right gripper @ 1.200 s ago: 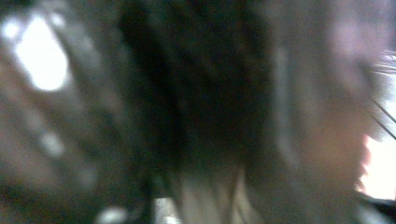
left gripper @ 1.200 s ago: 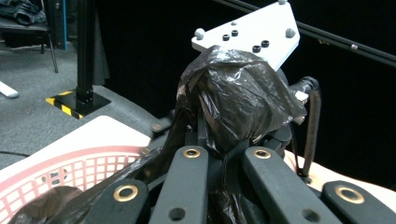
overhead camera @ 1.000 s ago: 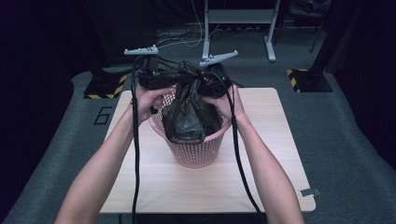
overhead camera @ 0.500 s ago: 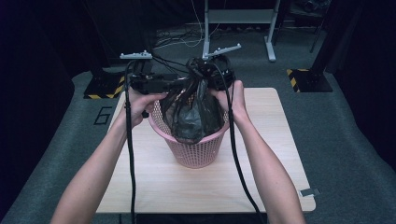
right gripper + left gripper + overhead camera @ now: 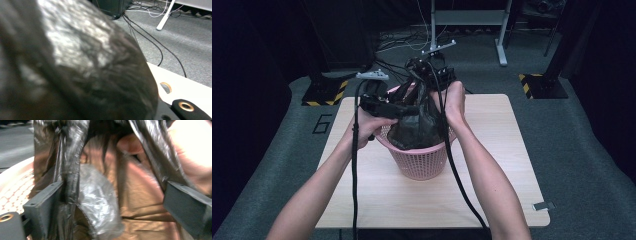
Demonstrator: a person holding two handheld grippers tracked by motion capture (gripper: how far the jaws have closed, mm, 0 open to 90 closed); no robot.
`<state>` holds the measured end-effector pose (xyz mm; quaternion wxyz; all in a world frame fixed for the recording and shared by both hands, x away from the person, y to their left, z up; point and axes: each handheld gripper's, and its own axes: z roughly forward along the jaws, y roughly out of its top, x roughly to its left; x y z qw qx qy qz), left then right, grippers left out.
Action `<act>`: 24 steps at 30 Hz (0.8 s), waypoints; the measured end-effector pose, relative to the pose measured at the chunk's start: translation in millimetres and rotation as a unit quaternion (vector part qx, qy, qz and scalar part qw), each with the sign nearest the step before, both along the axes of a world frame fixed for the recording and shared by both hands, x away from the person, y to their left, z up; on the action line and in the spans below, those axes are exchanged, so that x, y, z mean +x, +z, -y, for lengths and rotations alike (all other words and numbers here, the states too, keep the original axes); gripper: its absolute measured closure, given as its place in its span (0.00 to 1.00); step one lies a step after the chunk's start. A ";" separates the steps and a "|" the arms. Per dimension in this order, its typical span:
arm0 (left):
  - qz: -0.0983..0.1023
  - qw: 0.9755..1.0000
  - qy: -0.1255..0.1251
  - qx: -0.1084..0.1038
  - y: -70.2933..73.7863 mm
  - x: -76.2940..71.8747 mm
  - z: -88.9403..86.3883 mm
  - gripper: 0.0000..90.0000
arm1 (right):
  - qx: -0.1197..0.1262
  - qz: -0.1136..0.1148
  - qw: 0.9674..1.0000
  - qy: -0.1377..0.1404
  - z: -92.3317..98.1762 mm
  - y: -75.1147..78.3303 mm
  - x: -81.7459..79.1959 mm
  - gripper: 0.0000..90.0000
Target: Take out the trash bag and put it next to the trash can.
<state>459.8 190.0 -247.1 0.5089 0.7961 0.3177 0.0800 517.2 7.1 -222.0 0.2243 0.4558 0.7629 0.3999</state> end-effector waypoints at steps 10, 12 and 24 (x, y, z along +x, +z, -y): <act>-0.011 0.991 0.067 0.112 -16.5 32.6 28.0 0.22 | 0.049 -0.009 0.998 0.042 5.7 7.9 -6.8 1.00; -0.011 0.991 0.066 0.118 -17.0 37.0 30.6 0.24 | 0.067 -0.015 0.996 0.052 7.4 11.2 -10.8 1.00; 0.010 0.997 0.040 0.069 -16.3 53.2 26.8 1.00 | 0.119 -0.029 0.988 0.095 23.7 18.9 -24.9 1.00</act>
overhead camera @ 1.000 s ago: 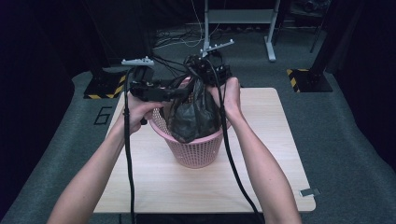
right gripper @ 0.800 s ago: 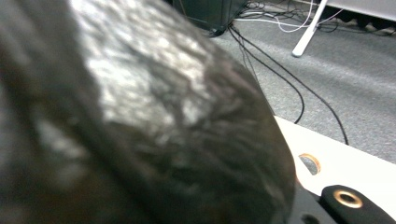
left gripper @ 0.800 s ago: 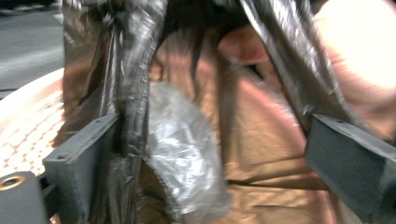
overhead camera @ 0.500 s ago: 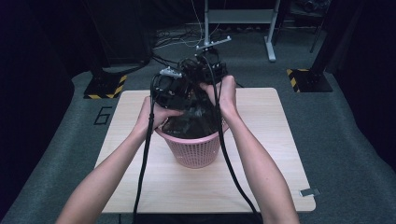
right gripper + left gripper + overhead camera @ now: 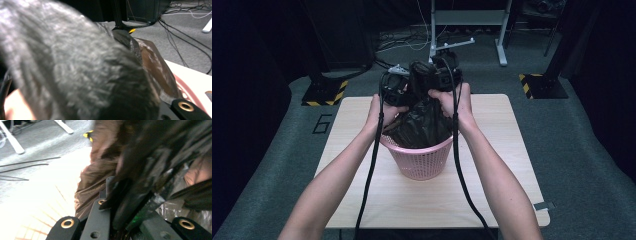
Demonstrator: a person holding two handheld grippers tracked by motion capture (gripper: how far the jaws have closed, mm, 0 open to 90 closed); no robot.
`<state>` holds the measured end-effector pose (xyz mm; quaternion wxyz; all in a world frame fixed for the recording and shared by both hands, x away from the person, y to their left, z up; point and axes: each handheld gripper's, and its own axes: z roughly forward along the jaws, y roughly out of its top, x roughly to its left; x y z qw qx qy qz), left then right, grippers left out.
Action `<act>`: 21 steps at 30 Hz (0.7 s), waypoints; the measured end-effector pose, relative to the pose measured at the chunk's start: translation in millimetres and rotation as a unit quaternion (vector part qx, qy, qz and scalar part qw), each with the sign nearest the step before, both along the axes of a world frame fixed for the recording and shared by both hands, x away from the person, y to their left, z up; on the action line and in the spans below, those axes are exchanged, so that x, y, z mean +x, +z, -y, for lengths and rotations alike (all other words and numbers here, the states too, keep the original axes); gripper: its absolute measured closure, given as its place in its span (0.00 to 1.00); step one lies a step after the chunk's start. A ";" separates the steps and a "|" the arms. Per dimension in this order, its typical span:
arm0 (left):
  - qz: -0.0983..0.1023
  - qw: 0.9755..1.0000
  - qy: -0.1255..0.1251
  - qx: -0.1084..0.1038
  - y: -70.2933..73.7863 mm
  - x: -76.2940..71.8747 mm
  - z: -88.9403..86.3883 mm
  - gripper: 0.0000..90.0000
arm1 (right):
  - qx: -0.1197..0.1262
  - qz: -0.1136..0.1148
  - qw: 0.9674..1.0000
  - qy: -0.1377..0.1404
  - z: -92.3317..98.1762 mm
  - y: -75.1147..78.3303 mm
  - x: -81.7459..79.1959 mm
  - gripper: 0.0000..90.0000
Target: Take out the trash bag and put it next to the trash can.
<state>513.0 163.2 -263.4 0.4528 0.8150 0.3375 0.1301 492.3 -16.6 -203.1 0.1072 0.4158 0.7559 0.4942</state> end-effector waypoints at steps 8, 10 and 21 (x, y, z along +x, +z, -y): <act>-0.002 0.998 -0.044 -0.039 6.3 -8.3 -15.9 1.00 | -0.011 0.001 1.000 -0.018 15.2 -10.1 6.8 1.00; -0.001 0.998 -0.051 -0.035 9.2 -11.5 -18.6 0.93 | -0.012 0.001 1.000 -0.024 14.9 -13.6 9.4 1.00; 0.020 0.995 -0.077 -0.052 29.0 -41.5 -29.4 0.16 | -0.010 -0.005 0.998 -0.057 -2.0 -16.7 22.5 1.00</act>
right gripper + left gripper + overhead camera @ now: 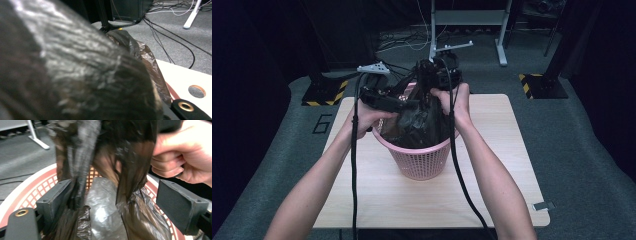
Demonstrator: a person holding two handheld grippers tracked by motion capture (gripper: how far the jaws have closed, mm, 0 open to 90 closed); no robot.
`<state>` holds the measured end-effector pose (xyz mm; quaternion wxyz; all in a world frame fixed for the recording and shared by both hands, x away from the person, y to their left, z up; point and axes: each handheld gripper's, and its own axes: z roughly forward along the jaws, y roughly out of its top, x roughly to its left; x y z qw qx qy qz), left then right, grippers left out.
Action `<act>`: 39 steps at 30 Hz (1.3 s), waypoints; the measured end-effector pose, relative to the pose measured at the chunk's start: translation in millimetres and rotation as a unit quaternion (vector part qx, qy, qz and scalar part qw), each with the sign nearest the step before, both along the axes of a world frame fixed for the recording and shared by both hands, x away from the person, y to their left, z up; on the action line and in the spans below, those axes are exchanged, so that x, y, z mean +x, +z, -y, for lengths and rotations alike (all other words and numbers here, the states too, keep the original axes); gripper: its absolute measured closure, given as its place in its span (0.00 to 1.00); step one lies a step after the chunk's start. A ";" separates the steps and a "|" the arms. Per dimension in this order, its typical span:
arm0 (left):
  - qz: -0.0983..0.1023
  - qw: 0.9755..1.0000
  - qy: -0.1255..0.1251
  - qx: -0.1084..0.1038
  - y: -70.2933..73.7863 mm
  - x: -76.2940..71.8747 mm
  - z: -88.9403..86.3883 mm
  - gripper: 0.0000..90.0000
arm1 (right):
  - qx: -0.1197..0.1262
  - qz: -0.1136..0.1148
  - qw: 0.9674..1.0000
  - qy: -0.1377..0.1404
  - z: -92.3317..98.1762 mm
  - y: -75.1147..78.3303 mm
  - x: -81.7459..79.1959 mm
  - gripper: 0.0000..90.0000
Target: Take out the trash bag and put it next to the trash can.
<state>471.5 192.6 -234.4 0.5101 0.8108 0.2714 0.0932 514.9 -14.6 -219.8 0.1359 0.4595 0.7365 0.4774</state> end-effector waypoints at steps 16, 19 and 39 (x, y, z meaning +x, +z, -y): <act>-0.012 0.997 0.072 -0.007 -25.2 27.3 14.6 0.52 | 0.087 0.000 0.996 0.026 -27.1 26.6 -14.3 1.00; -0.014 0.998 0.064 -0.014 -28.0 31.2 12.0 0.82 | 0.095 -0.006 0.995 0.030 -23.8 25.2 -14.7 1.00; 0.034 0.995 0.090 0.009 -0.1 32.6 -6.0 1.00 | 0.010 -0.013 0.997 0.076 35.8 -25.1 -37.3 0.61</act>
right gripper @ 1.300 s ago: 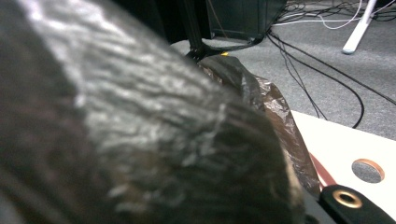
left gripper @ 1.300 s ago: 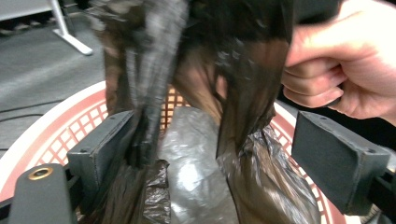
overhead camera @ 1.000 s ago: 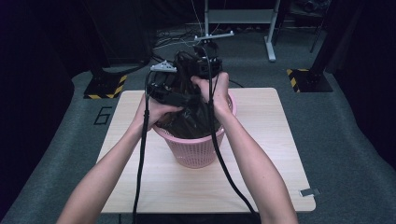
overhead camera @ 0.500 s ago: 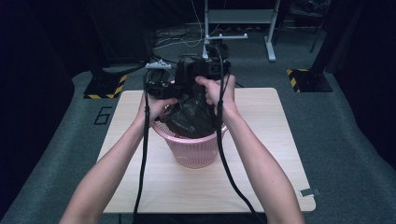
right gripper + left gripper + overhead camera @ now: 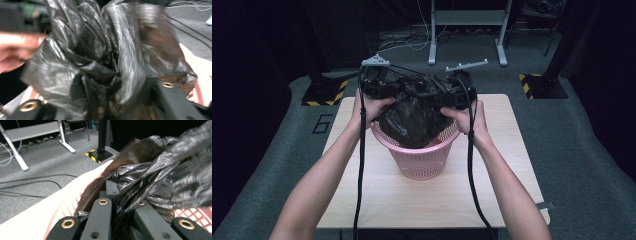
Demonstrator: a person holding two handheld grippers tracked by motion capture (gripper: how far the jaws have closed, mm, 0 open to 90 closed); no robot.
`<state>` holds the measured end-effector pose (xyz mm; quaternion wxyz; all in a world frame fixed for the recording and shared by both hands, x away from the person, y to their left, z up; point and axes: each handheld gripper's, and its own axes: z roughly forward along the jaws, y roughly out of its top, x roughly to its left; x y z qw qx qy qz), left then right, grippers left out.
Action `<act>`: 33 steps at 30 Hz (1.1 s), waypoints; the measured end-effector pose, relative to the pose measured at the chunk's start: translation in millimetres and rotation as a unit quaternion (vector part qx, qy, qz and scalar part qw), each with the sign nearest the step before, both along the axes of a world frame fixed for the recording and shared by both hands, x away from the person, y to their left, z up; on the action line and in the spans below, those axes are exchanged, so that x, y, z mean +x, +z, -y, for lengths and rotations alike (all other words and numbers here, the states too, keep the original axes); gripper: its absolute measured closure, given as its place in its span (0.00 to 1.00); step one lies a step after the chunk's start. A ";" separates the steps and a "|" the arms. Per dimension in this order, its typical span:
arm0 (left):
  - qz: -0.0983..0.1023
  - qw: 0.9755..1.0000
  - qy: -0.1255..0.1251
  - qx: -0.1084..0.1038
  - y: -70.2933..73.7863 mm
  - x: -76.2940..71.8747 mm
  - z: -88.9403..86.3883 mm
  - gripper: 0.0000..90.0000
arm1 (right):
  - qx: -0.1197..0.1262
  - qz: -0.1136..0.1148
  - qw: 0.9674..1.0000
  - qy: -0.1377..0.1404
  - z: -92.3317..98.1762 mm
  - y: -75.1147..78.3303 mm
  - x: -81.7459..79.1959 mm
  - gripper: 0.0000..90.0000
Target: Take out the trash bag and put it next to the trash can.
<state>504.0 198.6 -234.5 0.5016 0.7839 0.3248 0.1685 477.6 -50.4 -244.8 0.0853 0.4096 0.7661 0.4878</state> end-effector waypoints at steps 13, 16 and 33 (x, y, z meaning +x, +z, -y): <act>-0.001 0.996 -0.015 0.083 -6.7 0.7 30.7 1.00 | 0.035 0.039 0.999 -0.013 8.9 4.0 -17.4 0.28; -0.003 0.996 -0.013 0.090 -10.5 1.3 37.4 1.00 | 0.031 0.046 0.998 -0.026 6.4 7.8 -16.6 0.25; 0.007 0.998 0.035 0.048 15.7 10.2 5.3 1.00 | -0.040 0.054 0.997 -0.021 15.2 -9.4 -25.9 0.14</act>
